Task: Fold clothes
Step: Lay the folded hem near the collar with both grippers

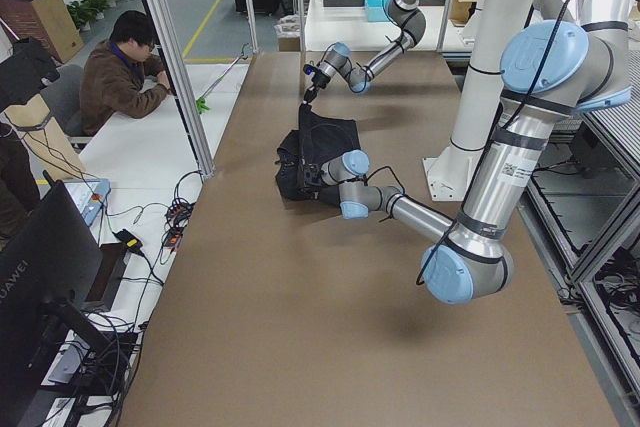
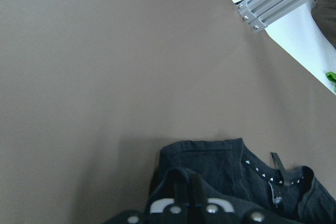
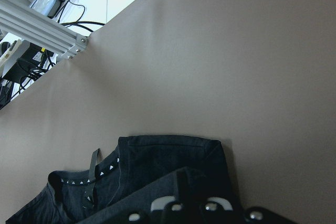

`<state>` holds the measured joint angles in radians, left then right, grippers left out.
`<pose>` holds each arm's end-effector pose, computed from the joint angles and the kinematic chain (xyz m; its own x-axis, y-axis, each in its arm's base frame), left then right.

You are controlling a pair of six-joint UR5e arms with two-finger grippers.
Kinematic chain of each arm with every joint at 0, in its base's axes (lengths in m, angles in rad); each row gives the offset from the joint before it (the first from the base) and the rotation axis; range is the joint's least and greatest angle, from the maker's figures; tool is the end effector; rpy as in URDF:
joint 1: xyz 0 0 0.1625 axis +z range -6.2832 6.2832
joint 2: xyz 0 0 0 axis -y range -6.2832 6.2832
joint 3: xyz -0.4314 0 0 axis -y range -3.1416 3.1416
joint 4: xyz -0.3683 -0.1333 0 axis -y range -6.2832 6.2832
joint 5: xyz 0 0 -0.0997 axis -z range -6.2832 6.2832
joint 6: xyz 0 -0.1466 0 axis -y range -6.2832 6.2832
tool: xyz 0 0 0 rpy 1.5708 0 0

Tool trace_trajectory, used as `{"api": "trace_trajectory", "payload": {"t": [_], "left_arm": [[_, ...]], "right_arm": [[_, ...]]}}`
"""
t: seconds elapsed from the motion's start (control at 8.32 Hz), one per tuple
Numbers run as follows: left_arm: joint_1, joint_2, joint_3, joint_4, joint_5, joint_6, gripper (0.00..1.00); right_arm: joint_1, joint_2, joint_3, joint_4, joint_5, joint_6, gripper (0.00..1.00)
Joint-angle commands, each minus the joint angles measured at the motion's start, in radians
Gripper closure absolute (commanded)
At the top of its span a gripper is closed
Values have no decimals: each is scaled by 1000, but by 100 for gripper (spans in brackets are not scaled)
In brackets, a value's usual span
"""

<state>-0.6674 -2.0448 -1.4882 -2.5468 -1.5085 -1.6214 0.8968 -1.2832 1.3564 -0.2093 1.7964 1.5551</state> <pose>0.4623 -0.5456 0.3377 0.1248 -0.1626 -0.9788 0.6728 0.7389 -0.0370 -0.3239 -0.5665 0.4699 0.0945 0.0937 0.9911 -0.6218 0.7830 -0.0148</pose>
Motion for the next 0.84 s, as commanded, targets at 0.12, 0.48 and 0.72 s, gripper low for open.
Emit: {"api": "trace_trajectory", "payload": {"t": [0.12, 0.48, 0.72], "left_arm": [[-14, -21, 8, 88, -1, 14, 100], [-17, -21, 6, 86, -12, 38, 100], [-23, -21, 5, 86, -13, 44, 100]], "right_arm": [[5, 1, -13, 1, 0, 3, 100], [7, 1, -16, -1, 0, 7, 100], [14, -4, -26, 1, 0, 3, 100]]}}
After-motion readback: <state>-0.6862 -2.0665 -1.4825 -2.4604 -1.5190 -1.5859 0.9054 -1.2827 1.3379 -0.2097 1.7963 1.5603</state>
